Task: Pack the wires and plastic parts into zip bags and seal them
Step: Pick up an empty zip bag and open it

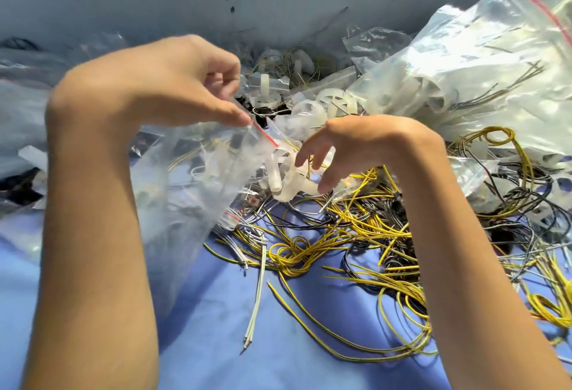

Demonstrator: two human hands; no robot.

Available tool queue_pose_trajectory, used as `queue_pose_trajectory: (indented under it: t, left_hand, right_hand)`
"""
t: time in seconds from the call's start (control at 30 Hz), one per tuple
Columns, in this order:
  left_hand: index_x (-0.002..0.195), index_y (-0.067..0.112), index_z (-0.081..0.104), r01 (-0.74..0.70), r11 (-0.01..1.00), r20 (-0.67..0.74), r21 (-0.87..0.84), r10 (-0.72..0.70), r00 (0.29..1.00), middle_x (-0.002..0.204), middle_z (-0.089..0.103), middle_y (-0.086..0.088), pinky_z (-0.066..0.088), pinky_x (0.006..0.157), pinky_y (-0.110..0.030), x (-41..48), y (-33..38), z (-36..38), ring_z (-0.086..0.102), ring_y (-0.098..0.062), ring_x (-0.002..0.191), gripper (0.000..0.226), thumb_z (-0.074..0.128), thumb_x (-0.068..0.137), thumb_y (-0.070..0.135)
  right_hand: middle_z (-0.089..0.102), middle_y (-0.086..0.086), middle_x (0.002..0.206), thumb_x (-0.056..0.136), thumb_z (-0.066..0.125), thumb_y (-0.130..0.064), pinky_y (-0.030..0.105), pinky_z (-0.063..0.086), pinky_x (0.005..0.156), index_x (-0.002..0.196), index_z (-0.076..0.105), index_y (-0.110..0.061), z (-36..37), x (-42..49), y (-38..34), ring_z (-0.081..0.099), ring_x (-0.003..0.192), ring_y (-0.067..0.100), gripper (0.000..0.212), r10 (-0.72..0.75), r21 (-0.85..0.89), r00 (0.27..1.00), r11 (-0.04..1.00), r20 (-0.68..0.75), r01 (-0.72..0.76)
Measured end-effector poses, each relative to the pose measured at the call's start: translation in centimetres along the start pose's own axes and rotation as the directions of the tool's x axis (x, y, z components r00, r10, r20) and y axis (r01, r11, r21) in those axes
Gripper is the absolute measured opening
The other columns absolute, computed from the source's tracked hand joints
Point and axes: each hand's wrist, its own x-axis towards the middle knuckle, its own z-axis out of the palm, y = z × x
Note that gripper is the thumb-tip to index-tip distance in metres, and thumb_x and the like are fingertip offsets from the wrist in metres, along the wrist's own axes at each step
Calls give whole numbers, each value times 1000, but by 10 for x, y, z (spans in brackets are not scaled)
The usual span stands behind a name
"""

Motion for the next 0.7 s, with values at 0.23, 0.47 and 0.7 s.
queue_pose_trajectory:
  t: [0.23,0.47,0.7]
  left_hand:
    - [69,26,56,-5,1000,126,-31,8,992,54,52,8,35,59,-30,1,2,4,38,-7,47,28,77,65,43]
    - [70,31,62,-30,999,216,-30,36,976,59,59,9,40,62,-30,-2,10,3,45,-5,49,22,75,62,47]
    - [72,35,64,-46,999,252,18,40,967,61,61,14,46,66,-34,-4,18,4,48,-2,50,27,72,57,55]
  right_hand:
    - [73,6,91,82,72,-14,25,59,70,98,64,-31,17,18,6,73,75,20,24,-54,249,997,968,60,38]
    - [69,-4,71,85,69,-18,17,55,57,74,64,-27,3,4,14,72,64,12,15,-83,271,991,956,-108,109]
    - [70,-6,70,85,68,-19,10,46,50,96,70,-28,-18,-27,20,68,56,5,14,-125,358,915,893,-385,272]
